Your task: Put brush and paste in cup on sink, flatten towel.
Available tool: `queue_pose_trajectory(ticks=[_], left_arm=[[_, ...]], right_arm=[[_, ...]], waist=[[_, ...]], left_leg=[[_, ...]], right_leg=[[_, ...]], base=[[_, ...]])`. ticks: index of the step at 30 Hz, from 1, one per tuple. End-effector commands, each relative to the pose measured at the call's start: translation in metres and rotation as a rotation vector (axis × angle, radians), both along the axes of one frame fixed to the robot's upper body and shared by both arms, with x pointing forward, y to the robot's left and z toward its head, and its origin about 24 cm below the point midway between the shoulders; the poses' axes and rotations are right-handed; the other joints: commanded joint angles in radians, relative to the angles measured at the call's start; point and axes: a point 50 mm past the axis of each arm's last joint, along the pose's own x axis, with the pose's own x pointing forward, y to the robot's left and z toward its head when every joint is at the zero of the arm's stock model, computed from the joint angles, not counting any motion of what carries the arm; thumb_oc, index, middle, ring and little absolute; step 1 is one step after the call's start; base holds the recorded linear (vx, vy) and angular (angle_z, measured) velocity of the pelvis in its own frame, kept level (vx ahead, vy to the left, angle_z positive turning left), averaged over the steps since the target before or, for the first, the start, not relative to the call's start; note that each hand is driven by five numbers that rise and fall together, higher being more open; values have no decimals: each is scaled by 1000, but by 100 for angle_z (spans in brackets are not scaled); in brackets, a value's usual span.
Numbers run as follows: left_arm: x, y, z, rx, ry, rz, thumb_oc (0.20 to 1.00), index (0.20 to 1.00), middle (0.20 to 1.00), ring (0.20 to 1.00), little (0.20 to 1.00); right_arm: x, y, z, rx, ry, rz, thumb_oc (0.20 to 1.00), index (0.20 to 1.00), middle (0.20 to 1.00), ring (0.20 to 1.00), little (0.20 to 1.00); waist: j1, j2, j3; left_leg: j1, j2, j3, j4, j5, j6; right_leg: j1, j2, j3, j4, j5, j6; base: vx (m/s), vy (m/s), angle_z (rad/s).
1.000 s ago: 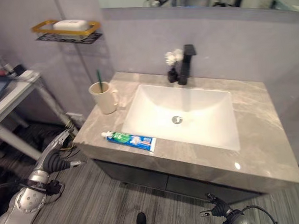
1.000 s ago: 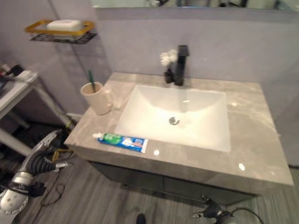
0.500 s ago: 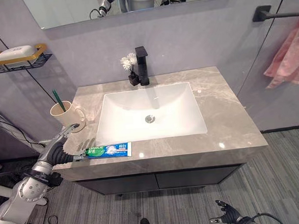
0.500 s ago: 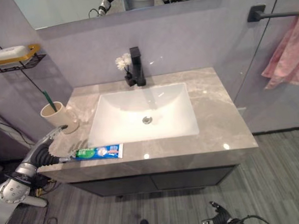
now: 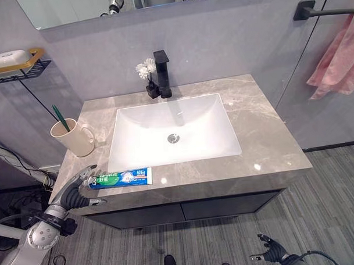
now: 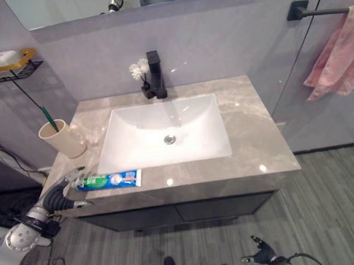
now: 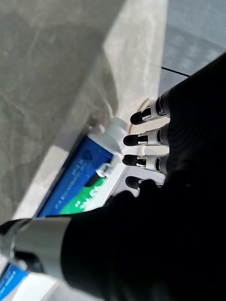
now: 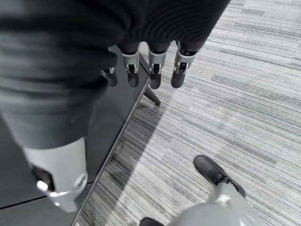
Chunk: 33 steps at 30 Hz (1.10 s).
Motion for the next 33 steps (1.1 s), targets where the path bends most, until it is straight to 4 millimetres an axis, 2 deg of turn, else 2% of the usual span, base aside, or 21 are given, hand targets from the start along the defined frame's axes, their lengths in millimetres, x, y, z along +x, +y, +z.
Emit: queue_pose_trajectory(ticks=[1, 4, 6, 17, 19, 33], left_arm=[[22, 4, 27, -2, -133, 20, 1000, 1000, 1000, 1000, 1000], [23, 3, 20, -49, -125, 46, 1000, 1000, 1000, 1000, 1000], [22, 1, 10, -158, -107, 80, 1000, 1000, 1000, 1000, 1000], [20, 1, -1, -322, -94, 145, 1000, 1000, 1000, 1000, 1000], [20, 1, -1, -328, -96, 148, 1000, 1000, 1000, 1000, 1000], [19, -1, -9, -253, -40, 124, 1000, 1000, 1000, 1000, 1000]], right_arm=[[21, 7, 7, 28, -83, -5, 1000, 1000, 1000, 1000, 1000], [19, 8, 6, 37, -79, -13, 1000, 1000, 1000, 1000, 1000], [15, 10, 4, 42, -59, 5, 1000, 1000, 1000, 1000, 1000], [6, 12, 1, 56, -28, 8, 1000, 1000, 1000, 1000, 1000], [4, 12, 0, 81, -29, -32, 1000, 1000, 1000, 1000, 1000], [3, 12, 1, 84, -27, -13, 1000, 1000, 1000, 1000, 1000]], waist=[[10, -57, 15], [7, -60, 16], [4, -63, 18], [-5, -66, 13], [-7, -66, 11], [-9, -64, 12]], left_leg=[[79, -30, -22, 4, -65, -12], [81, -29, -16, 4, -67, -12], [81, -27, -9, 4, -67, -13], [97, -23, 2, 4, -73, -14], [99, -23, 3, 4, -74, -14], [104, -19, 7, 4, -75, -17]], right_leg=[[-86, -53, 44, -25, 194, 78], [-89, -51, 50, -25, 195, 78], [-94, -48, 58, -25, 196, 78], [-89, -41, 67, -25, 192, 75], [-88, -39, 69, -25, 190, 75], [-86, -38, 68, -25, 188, 75]], base=[[33, 8, -1], [5, 3, -2], [18, 13, -7], [20, 3, -5], [17, 4, -4], [8, -3, -3]])
